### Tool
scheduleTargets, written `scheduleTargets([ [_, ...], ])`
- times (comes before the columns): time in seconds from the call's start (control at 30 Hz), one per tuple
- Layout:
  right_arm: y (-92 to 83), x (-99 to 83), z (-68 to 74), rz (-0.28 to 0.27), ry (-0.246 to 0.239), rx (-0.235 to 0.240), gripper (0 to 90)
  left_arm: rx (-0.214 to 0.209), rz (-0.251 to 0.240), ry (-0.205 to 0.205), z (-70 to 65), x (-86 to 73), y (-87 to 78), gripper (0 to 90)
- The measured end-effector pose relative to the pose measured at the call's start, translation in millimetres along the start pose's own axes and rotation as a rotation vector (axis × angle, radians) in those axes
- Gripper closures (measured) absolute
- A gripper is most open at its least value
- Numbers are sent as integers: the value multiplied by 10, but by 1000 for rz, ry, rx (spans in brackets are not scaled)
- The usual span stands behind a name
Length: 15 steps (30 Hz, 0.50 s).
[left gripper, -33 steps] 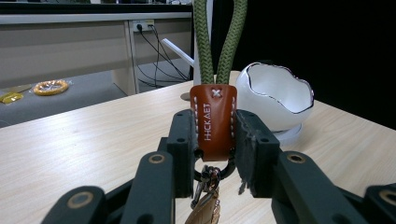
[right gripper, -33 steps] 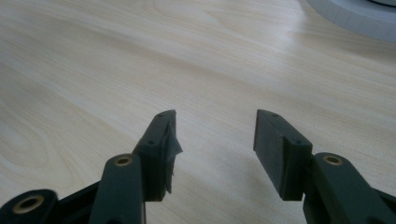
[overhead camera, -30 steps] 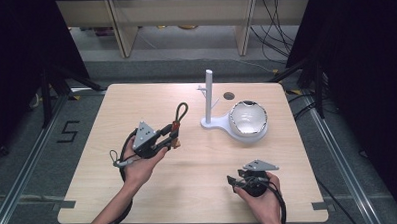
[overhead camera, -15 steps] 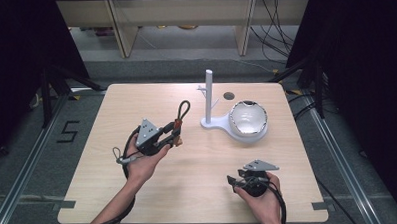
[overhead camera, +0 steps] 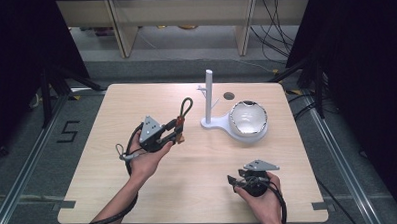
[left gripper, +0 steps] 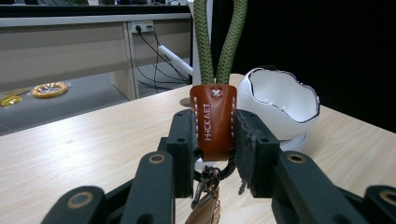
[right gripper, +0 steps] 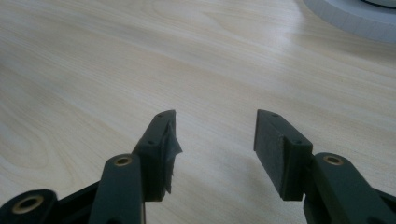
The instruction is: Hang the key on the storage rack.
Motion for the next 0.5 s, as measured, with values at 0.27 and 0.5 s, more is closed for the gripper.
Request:
scheduleTargets([
  [0.27, 0, 1, 0, 0, 0, 3, 497, -2, -1, 1, -8, 26, 39, 684],
  [0.5, 5, 3, 3, -4, 0, 8, 496, -3, -2, 6, -17, 60, 73, 684],
])
Point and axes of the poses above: each handheld gripper's, and its own axes: y roughly forward along the jaws, x roughly out of its top, z roughly to its left, the point moved 6 cm from there along y, roughly forward along the jaws, and after that the axes turned 10 degrees about -y, right-handed, at the moved point
